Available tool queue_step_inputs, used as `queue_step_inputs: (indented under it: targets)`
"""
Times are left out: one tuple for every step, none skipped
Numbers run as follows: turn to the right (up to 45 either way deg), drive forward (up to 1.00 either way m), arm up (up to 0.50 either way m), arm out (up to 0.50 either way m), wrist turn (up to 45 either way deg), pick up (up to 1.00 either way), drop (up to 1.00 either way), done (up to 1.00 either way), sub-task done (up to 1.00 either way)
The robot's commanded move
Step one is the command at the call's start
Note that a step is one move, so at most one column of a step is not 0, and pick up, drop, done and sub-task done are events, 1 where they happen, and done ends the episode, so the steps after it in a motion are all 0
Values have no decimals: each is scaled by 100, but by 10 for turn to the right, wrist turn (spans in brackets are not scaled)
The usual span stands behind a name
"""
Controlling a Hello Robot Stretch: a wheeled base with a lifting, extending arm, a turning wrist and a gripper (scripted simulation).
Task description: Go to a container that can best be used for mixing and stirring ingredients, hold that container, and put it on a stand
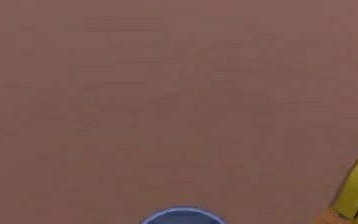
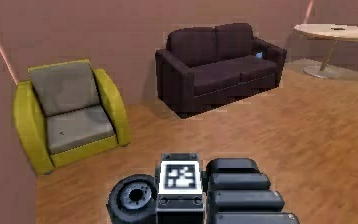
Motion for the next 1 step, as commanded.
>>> queue_step_inputs:
  targets:
    - [-450, 0, 0, 0, 0, 0, 0, 0, 0]
